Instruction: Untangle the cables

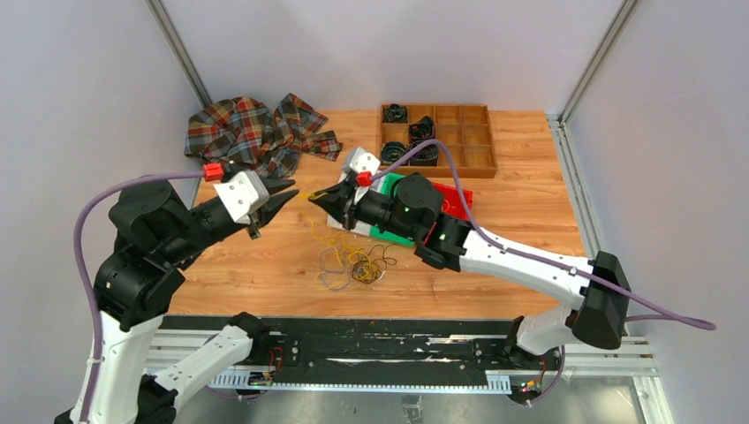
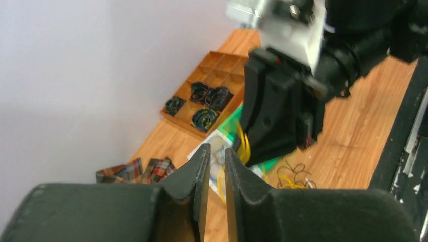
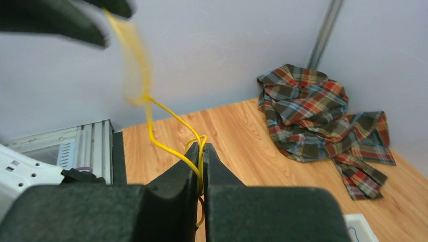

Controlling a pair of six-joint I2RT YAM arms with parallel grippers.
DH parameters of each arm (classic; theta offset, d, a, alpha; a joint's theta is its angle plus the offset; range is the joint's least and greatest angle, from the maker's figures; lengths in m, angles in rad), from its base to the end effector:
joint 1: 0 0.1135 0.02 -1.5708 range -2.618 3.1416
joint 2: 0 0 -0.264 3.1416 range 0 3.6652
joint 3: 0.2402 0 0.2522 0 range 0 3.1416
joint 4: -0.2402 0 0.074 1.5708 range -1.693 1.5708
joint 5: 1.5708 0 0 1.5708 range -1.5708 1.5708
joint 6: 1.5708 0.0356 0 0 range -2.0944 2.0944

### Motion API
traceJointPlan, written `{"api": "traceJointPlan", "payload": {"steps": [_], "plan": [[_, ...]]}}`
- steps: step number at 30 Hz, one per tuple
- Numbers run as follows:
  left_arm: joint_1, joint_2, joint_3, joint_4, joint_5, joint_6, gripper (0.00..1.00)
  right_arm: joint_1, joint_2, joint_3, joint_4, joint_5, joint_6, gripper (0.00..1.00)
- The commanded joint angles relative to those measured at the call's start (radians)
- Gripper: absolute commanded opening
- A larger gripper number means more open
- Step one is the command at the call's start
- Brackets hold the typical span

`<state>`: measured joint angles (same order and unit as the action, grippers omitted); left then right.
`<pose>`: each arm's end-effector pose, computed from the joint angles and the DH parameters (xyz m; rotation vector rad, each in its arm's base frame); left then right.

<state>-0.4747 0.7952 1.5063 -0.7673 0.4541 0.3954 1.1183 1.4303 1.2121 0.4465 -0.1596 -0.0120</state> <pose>0.0706 -0.0538 0.5014 0.9917 1.3042 -0.4295 0.1442 0.3096 0.4051 -0.8782 1.1189 1.0324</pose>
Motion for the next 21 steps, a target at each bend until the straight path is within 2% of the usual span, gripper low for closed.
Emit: {"api": "traceJointPlan", "payload": {"steps": [1,2,4,5,6,7,14,21], "plan": [[-0.004,-0.023,-0.078,-0.006,-0.059,0.001,0.37,-0.107,-0.072,-0.03,-0.069,0.062,0.103,0.01],[-0.004,-0.021,-0.096,-0.018,-0.086,0.015,0.51,-0.143,-0.088,-0.04,-0.11,0.066,0.143,0.01],[-0.004,-0.012,-0.119,-0.056,-0.121,0.058,0.65,-0.219,-0.129,-0.091,-0.177,0.055,0.195,0.01],[-0.004,-0.01,-0.13,-0.073,-0.134,0.079,0.77,-0.249,-0.157,-0.128,-0.196,0.066,0.204,0.01],[-0.004,-0.008,-0.142,-0.089,-0.147,0.097,0.94,-0.274,-0.188,-0.168,-0.209,0.087,0.204,0.01],[-0.004,-0.01,-0.153,-0.101,-0.158,0.113,0.99,-0.299,-0.223,-0.206,-0.224,0.104,0.2,0.01],[-0.004,-0.014,-0.198,-0.142,-0.193,0.161,0.98,-0.479,-0.375,-0.351,-0.366,0.262,0.166,0.01],[-0.004,0.001,-0.2,-0.193,-0.198,0.172,0.98,-0.568,-0.365,-0.39,-0.31,0.435,0.115,0.01]]}}
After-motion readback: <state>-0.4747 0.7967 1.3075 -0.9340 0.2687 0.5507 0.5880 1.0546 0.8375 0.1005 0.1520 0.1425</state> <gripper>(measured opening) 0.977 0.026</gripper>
